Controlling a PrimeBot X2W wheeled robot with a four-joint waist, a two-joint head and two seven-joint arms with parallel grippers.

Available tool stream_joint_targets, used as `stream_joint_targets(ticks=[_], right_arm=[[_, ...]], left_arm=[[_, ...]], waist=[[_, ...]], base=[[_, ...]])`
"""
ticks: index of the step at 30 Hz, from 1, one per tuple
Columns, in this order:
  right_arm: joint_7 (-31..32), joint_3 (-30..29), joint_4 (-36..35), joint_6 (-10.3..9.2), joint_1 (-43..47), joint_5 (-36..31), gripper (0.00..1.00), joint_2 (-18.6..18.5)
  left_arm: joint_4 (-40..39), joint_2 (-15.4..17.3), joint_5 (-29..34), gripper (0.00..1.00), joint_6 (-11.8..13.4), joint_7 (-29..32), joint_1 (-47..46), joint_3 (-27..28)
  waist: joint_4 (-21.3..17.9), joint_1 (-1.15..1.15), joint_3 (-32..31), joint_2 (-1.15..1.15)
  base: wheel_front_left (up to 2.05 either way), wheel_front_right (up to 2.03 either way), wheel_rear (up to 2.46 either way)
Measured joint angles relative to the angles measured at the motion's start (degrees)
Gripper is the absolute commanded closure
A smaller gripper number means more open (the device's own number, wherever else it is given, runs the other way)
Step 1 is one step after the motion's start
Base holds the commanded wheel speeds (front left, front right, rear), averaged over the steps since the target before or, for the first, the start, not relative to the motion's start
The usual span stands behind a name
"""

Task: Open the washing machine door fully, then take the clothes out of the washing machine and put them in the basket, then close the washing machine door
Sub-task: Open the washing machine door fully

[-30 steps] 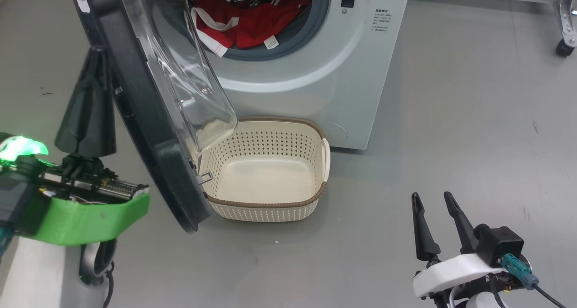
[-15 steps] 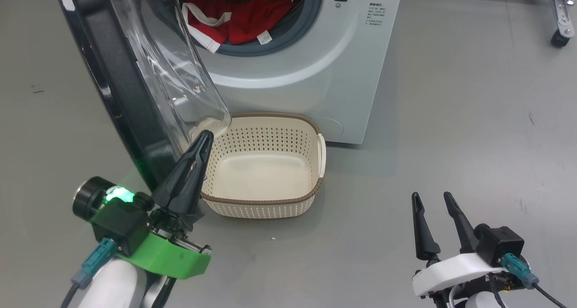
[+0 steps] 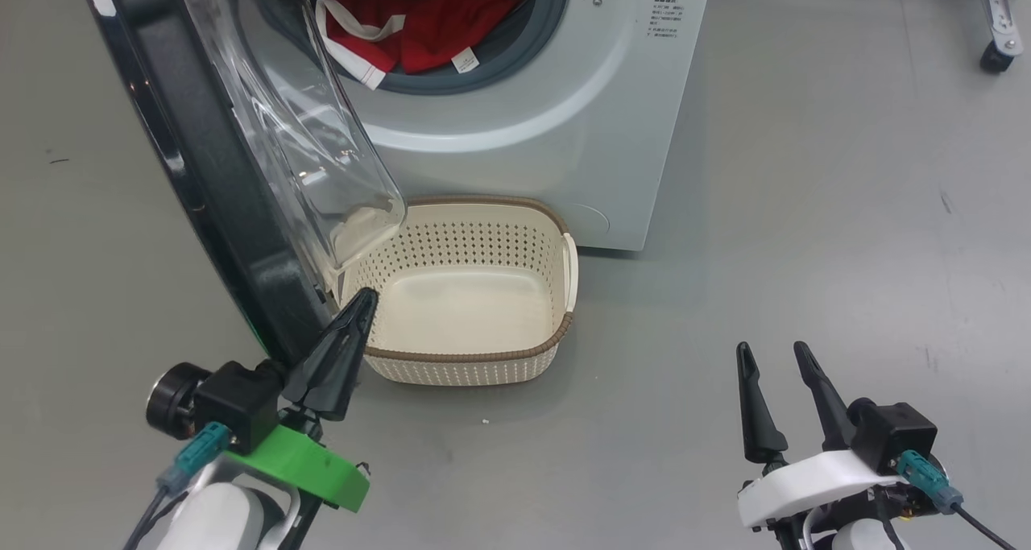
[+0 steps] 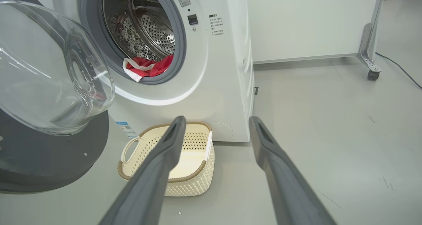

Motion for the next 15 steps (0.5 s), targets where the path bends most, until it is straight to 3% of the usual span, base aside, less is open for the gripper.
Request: stream_joint_targets(ticks=[15], right_arm=[[0.0,-0.5,0.3,0.52,-0.6,-0.4,0.00,0.3]], left_arm=[[6.9,0.0,-0.2,1.00,0.0,0.2,-0.1,2.3]], waist=[[-0.5,0.00,0.4,0.00]], base=[[0.00,0.00,0.00]])
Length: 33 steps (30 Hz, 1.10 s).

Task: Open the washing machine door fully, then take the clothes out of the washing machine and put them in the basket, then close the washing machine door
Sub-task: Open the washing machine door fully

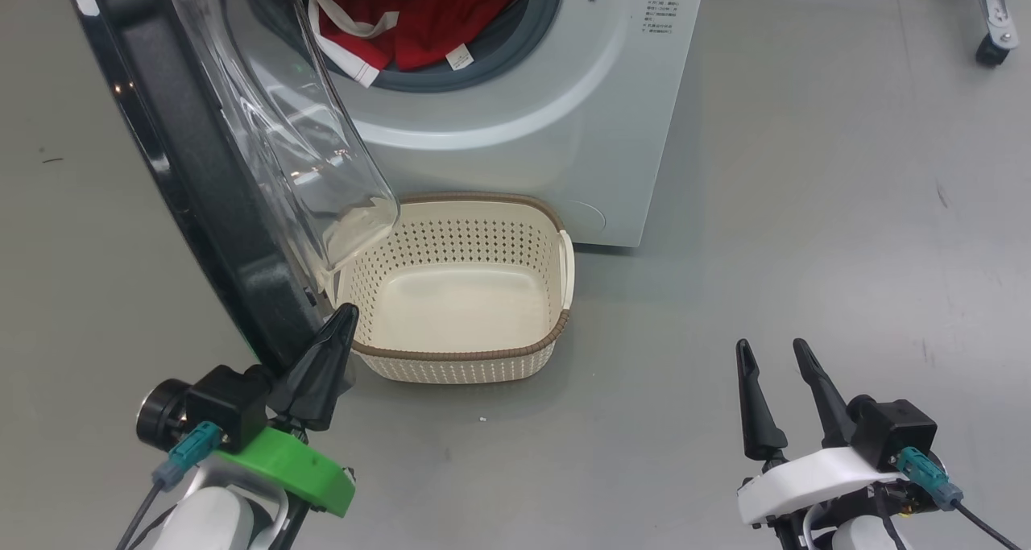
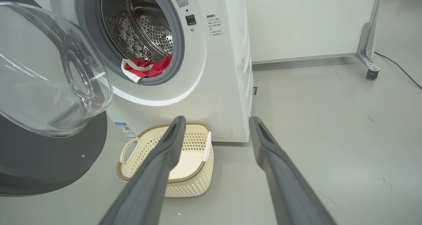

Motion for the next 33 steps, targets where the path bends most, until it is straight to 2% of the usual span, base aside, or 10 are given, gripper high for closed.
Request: stream_joint_targets(ticks=[14,33], right_arm=[[0.0,-1.2,0.5,0.04,0.0,-0.4,0.00,0.3],[0.0,-1.1,1.5,1.05,0.0,-1.4,0.00,0.4]], left_arm=[[3.9,-1.2,-0.7,1.00,0.0,-1.3,-0.9,0.7],[8.5,-2.4,-3.3,1.00,0.0,-2.4,-2.0,3.4]], waist=[[1.7,0.00,-0.2,0.00],[9.2,0.00,-0.7,0.00]], base=[[0.00,0.00,0.00],[0.00,0.00,0.00]])
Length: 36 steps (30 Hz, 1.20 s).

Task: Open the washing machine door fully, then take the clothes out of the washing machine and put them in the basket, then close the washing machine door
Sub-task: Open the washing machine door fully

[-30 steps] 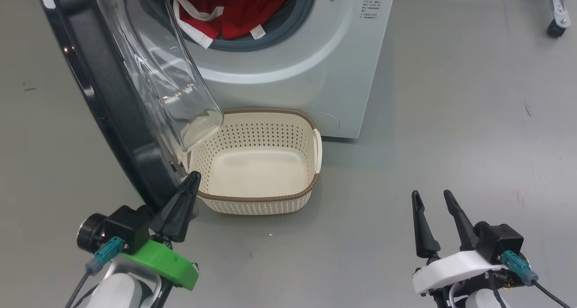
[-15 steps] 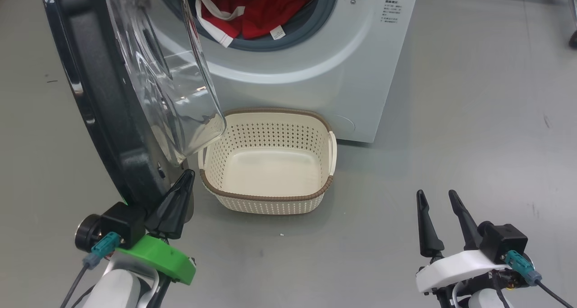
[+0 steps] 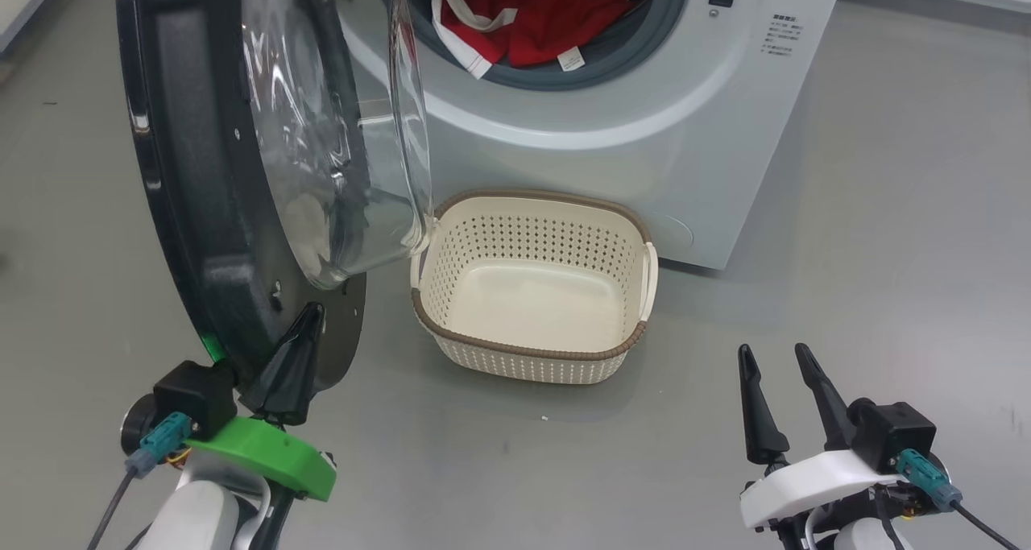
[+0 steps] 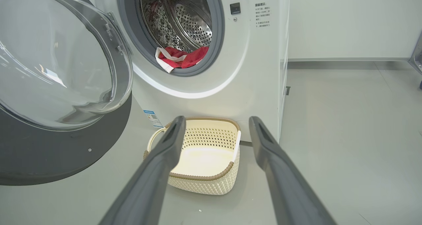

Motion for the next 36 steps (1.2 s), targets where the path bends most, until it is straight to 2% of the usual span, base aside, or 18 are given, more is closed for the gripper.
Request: stream_joint_targets(ticks=[16,36], right_arm=[[0.0,2.5,1.2,0.16,-0.4,-0.9,0.00,0.0],[0.0,3.9,1.5,-0.71,-7.1,-4.7,0.00,-0.4]], left_arm=[[2.0,1.7,-4.0,1.00,0.2,-0.6,-0.9,7.5],[5.2,6.4,-10.1,1.00,0.3,-1.1,-7.6,18.2]], waist=[[4.9,0.00,3.2,0.00],[5.5,0.00,13.4,0.00]], base=[[0.00,0.00,0.00],[0.00,0.00,0.00]])
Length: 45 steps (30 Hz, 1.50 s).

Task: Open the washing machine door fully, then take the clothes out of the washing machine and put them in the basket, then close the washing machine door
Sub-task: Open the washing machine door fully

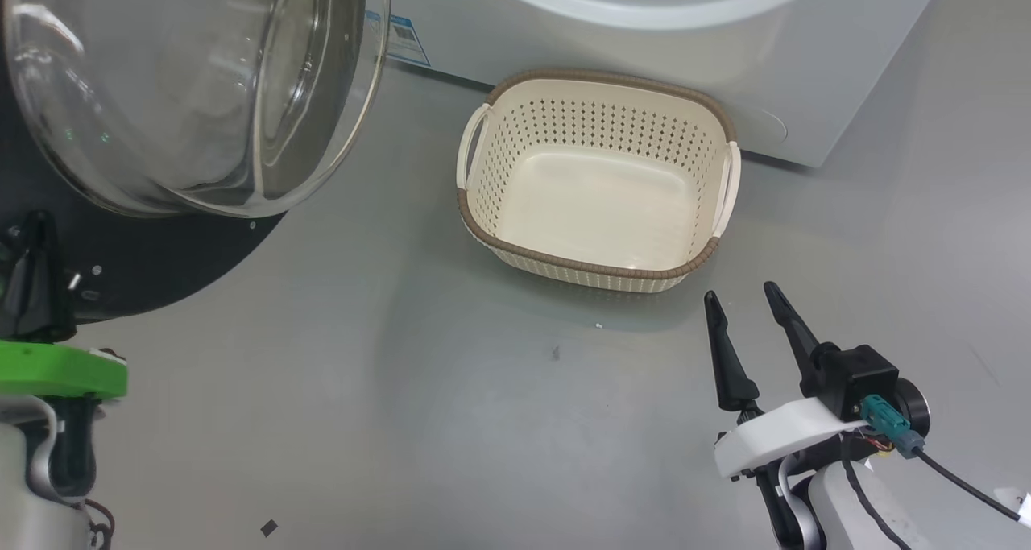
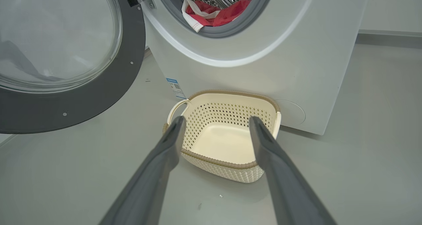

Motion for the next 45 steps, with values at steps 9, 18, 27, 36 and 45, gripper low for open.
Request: stream_joint_targets(ticks=[9,18,27,36,45], right_arm=[[0.0,-0.1,0.0,-0.92,-2.3,-1.0,0.00,-0.5],[0.0,-0.3,0.0,-1.88,-3.8,-1.9,0.00,-0.9],[0.0,-0.6,-0.2,-2.41,-5.5,-2.9,0.00,-1.6],[0.0,-0.7,0.2,-2.47,-6.0,-2.9,0.00,-1.9],[0.0,-0.7,1.4,-2.41,-6.3,-2.9,0.00,-1.9]], left_arm=[[3.0,2.4,-2.0,1.00,0.0,-0.1,-2.9,3.6],[7.2,5.3,-3.4,1.00,-0.1,-0.2,-6.5,5.9],[11.9,8.1,-4.4,1.00,-0.2,-0.2,-9.7,7.5],[13.9,8.4,-4.3,1.00,-0.3,-0.2,-11.7,7.5],[14.1,7.9,-3.2,1.00,-0.4,-0.2,-12.2,5.6]], waist=[[-0.7,0.00,3.8,0.00],[-1.3,0.00,7.4,0.00],[-1.7,0.00,10.7,0.00],[-1.4,0.00,11.5,0.00],[-1.3,0.00,10.2,0.00]], base=[[0.00,0.00,0.00],[0.00,0.00,0.00],[0.00,0.00,0.00],[0.00,0.00,0.00],[0.00,0.00,0.00]])
